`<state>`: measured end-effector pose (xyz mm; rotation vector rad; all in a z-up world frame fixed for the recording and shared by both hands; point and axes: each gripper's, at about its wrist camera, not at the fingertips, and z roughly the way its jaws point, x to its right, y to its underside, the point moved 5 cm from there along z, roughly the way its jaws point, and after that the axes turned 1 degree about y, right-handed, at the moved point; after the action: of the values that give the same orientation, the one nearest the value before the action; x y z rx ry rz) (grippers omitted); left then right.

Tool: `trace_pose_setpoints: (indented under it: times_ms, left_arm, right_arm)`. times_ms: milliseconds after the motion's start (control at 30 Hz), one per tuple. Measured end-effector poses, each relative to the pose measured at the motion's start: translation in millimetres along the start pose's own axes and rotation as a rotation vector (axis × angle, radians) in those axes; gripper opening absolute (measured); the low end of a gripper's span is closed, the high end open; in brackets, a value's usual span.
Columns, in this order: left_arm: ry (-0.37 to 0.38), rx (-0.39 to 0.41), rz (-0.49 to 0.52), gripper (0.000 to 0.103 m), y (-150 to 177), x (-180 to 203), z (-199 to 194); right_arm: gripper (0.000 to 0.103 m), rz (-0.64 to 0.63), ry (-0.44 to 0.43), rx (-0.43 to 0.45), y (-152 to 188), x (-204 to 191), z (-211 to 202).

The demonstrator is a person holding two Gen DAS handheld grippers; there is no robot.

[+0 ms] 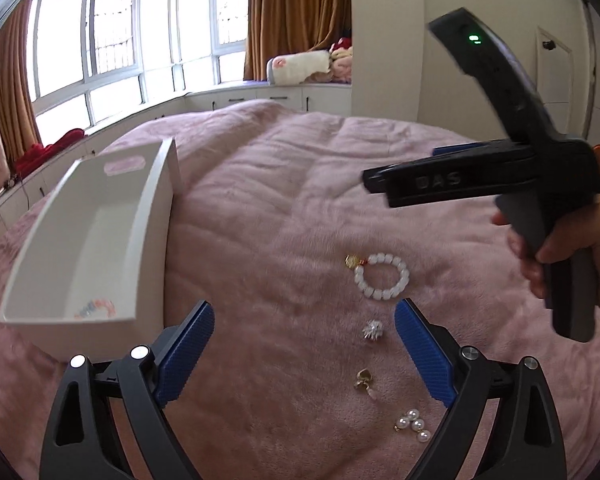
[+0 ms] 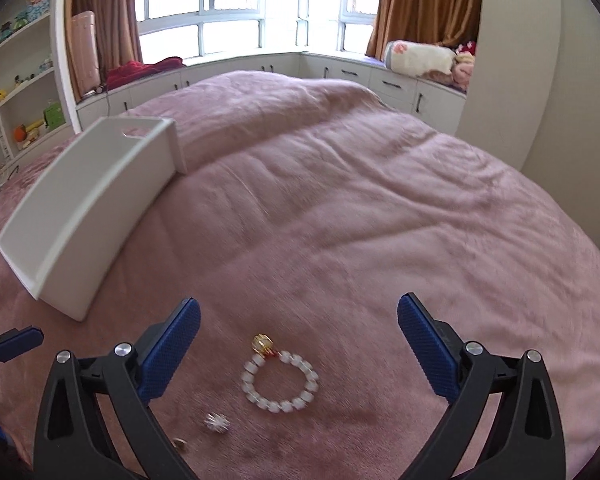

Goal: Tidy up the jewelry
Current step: 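Move both open tools back to the remaining jewelry, then grasp the small gold earring with the left tool while the right tool grasps the white bead bracelet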

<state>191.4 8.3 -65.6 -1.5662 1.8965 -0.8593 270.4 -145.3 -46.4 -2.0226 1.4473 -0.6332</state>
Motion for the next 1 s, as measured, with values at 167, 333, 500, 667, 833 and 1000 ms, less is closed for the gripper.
trace_pose_setpoints:
  times_ms: [167, 333, 500, 667, 833, 1000]
  left_arm:
    - [0.017, -0.067, -0.001, 0.093, 25, 8, 29]
    - [0.021, -0.110, 0.039, 0.093, 43, 11, 49]
    - [0.052, -0.114, 0.020, 0.093, 48, 4, 54]
    - [0.083, -0.122, 0.059, 0.093, 55, 11, 55]
    - [0.085, -0.143, 0.101, 0.093, 63, 17, 61]
    - [0.065, -0.167, 0.111, 0.075, 68, 17, 65]
  right_arm:
    - [0.097, -0.001, 0.042, -0.060, 26, 17, 21]
    - [0.092, -0.013, 0.072, -0.110, 45, 22, 39]
    - [0.088, -0.013, 0.081, -0.153, 59, 22, 55]
    - [0.085, -0.004, 0.086, -0.182, 67, 21, 67]
    - [0.078, -0.011, 0.095, -0.212, 73, 19, 76]
    - [0.074, 0.018, 0.089, -0.231, 75, 22, 80]
